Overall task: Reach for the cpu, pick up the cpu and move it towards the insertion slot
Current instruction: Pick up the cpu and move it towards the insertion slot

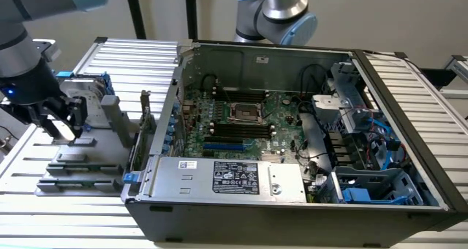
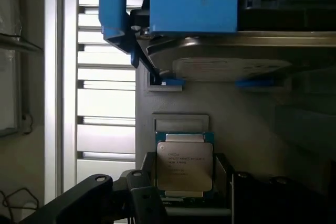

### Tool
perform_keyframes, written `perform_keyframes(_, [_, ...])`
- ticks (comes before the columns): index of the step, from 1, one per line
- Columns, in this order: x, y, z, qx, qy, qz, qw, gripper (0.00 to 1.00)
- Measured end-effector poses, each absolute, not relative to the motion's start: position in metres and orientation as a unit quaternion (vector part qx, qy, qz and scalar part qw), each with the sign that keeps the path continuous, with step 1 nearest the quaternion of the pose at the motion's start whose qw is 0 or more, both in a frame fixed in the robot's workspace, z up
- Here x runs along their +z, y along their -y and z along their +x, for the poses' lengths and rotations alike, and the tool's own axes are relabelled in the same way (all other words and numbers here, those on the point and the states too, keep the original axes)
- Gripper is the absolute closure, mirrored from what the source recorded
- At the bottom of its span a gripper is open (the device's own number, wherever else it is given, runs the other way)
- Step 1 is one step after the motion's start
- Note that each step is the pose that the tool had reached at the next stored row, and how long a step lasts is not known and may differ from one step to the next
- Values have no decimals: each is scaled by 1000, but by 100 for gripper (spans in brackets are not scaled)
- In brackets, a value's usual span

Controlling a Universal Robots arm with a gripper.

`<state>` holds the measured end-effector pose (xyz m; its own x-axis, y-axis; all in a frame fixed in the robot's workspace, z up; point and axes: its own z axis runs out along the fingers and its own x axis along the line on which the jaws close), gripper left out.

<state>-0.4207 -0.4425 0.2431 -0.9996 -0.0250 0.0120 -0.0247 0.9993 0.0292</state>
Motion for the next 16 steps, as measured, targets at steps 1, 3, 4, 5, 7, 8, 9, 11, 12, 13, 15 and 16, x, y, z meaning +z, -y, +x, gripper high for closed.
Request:
perform_keyframes(1, [248, 443, -420, -14, 1000, 13, 6, 46])
perform_keyframes(3, [257, 442, -418, -15, 1000, 13, 6, 46])
perform_keyframes(4, [262, 443, -417, -14, 1000, 13, 6, 46])
perform_keyframes(5, [266, 443, -416, -15, 1000, 13, 6, 46])
perform_keyframes(7, [275, 443, -413, -14, 1000, 14, 6, 46])
perform_keyframes(8, [280, 443, -412, -14, 1000, 14, 6, 46])
perform_keyframes(9, [284, 443, -410, -14, 1000, 14, 6, 46])
perform_keyframes(11, [293, 443, -406, -14, 1000, 14, 6, 46])
perform_keyframes(12, [298, 443, -403, -14, 1000, 15, 6, 46])
perform_keyframes(13, [302, 443, -400, -15, 1000, 15, 6, 46])
perform_keyframes(15, [312, 443, -392, -15, 1000, 15, 7, 46])
perform_keyframes(16, [316, 443, -388, -16, 1000, 15, 7, 46])
